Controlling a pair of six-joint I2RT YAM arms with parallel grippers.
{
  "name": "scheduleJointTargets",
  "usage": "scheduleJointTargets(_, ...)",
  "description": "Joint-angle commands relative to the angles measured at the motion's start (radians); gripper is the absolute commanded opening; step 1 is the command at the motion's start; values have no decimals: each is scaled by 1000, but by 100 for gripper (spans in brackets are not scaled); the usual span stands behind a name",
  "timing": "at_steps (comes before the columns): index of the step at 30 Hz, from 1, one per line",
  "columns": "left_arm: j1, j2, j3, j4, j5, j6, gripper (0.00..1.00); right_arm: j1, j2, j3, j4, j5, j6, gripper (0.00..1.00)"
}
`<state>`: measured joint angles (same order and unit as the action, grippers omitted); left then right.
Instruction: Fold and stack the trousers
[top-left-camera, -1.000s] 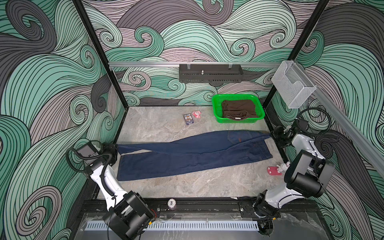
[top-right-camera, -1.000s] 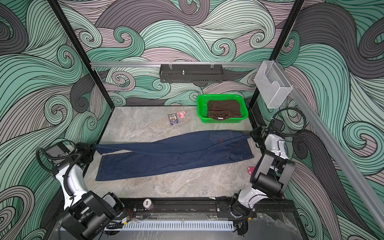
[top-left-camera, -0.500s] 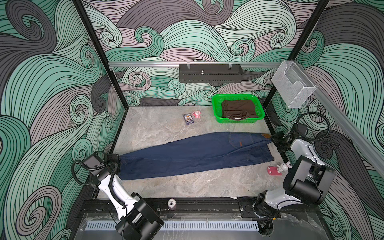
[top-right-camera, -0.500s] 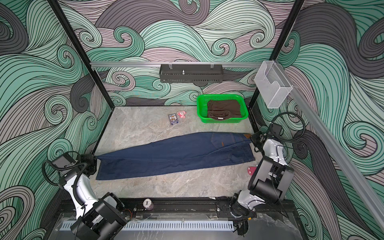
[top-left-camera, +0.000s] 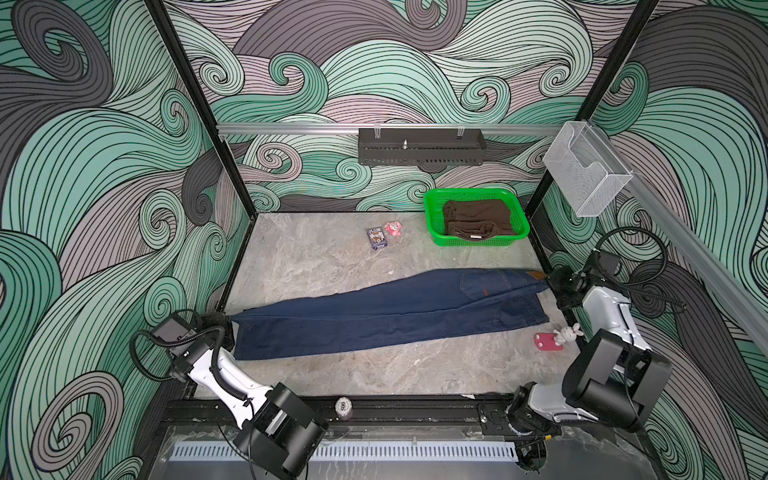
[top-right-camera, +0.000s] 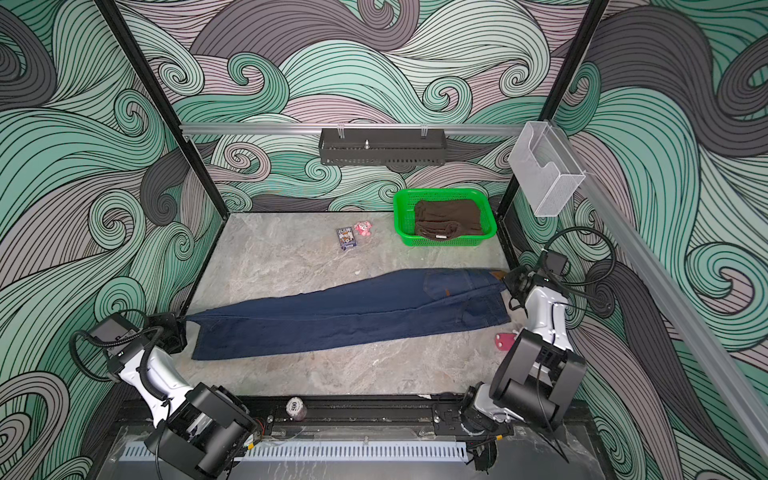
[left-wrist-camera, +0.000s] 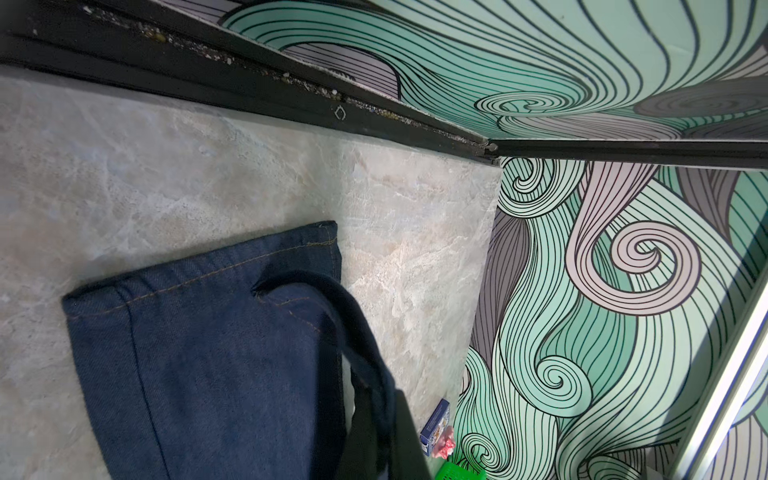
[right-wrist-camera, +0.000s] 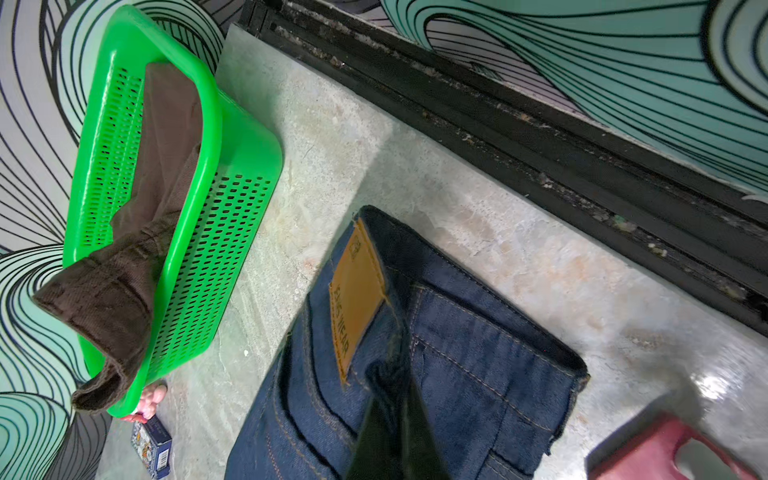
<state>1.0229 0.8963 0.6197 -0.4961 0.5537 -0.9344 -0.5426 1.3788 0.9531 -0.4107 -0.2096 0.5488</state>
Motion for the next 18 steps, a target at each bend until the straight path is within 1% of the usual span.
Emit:
scheduleJointTargets(1, 17, -19, -22, 24, -13, 11, 0, -13, -7, -49, 39, 79, -11, 0)
scheduleJointTargets(6, 20, -5, -103, 84, -16, 41, 0, -13, 53, -64, 46, 74, -4, 0)
scheduleJointTargets(10, 20, 46, -126, 98, 1, 73, 0, -8, 91, -81, 84, 71, 0, 1)
scheduleJointTargets(13, 23, 69, -141, 106, -3, 80, 0, -3, 91, -103, 88, 87, 3, 1)
scheduleJointTargets(18, 33, 58, -137, 91, -29, 82, 0, -4, 74, -122, 82, 123, 3, 1)
